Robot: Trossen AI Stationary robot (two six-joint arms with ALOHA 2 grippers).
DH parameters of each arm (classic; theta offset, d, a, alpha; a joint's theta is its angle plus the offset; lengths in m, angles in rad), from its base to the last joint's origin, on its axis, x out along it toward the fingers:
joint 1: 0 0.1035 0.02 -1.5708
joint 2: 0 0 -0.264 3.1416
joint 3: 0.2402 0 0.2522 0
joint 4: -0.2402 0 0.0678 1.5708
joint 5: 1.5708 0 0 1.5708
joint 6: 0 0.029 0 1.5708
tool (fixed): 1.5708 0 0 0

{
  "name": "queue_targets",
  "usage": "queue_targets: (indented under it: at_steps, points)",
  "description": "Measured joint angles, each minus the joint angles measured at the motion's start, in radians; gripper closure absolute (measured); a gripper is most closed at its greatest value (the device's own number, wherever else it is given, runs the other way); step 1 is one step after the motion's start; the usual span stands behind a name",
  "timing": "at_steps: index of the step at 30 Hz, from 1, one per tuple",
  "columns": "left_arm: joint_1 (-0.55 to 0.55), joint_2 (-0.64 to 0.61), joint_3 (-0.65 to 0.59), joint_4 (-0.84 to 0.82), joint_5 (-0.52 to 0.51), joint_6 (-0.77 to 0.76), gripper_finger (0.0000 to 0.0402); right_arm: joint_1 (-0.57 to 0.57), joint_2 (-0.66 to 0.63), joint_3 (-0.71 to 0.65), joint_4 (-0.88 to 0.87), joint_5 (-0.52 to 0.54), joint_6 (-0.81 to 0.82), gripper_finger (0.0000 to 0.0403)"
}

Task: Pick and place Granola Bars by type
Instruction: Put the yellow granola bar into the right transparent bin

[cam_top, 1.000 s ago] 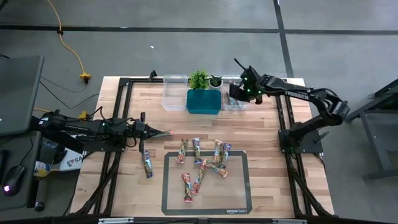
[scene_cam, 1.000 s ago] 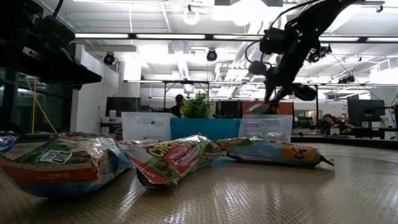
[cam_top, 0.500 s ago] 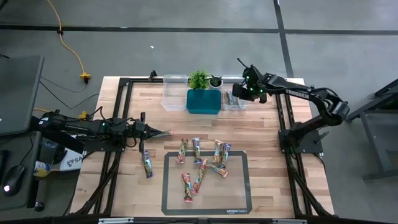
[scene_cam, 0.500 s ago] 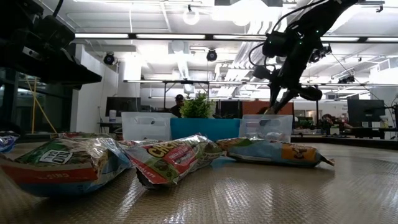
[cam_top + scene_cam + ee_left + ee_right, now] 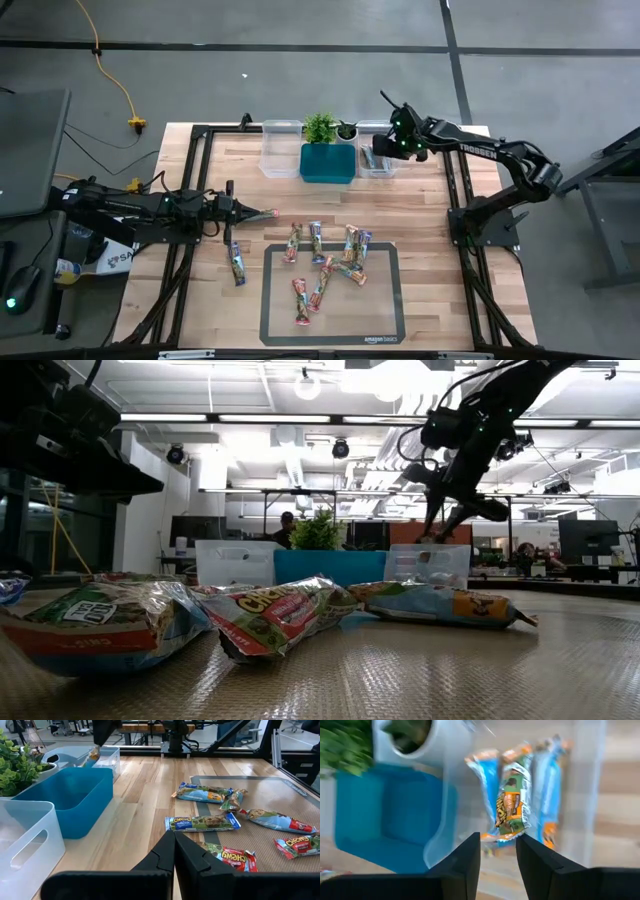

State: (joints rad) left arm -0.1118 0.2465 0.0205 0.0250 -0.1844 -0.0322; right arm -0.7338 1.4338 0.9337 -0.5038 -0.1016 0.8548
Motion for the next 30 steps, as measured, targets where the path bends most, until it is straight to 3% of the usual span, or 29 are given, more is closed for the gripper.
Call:
queue_targets:
  at_steps: [8, 18, 30]
  points:
    - [0.000, 0.000, 0.000, 0.000, 0.000, 0.000, 0.0400, -0.031, 0.000, 0.000, 0.180, -0.034, -0.025, 0.0281]
    - [0.000, 0.000, 0.000, 0.000, 0.000, 0.000, 0.0400, -0.039, 0.000, 0.000, 0.122, -0.066, -0.094, 0.0281]
    - [0.000, 0.000, 0.000, 0.000, 0.000, 0.000, 0.0400, 0.021, 0.000, 0.000, 0.307, -0.380, -0.225, 0.0281]
